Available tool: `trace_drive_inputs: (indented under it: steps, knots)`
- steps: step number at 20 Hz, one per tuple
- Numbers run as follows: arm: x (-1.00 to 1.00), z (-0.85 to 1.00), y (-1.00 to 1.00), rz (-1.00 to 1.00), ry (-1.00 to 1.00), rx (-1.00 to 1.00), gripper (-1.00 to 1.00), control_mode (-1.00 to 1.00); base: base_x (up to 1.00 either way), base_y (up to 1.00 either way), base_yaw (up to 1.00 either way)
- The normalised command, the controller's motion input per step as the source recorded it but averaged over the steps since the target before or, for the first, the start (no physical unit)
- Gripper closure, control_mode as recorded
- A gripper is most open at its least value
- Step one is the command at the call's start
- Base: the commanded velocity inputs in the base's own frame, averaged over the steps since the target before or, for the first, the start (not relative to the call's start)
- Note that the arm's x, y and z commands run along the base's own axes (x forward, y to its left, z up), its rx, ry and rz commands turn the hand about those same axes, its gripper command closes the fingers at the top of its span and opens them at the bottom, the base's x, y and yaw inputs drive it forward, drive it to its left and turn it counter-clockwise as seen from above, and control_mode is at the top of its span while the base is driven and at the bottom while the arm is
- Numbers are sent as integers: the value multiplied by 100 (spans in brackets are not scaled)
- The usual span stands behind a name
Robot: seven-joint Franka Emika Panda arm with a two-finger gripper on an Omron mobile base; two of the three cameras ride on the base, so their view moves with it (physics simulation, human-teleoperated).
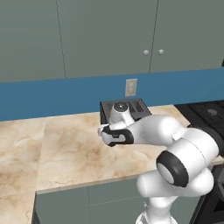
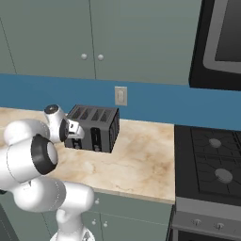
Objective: Start the toaster. Once the lever pops up, take the bread to the plate on the dining counter.
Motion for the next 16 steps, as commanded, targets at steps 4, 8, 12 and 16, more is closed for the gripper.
trace_drive_inputs:
  steps: [4, 8, 12, 16]
  knots:
    - [-24, 0, -12, 0, 0, 0, -100, -100, 0, 0, 0]
    - [-31, 4, -7, 0, -1, 0, -100, -100, 0, 0, 0]
    - [-34, 2, -1, 0, -3, 0, -100, -100, 0, 0, 0]
    - [-17, 15, 0, 0, -2, 0, -100, -100, 0, 0, 0]
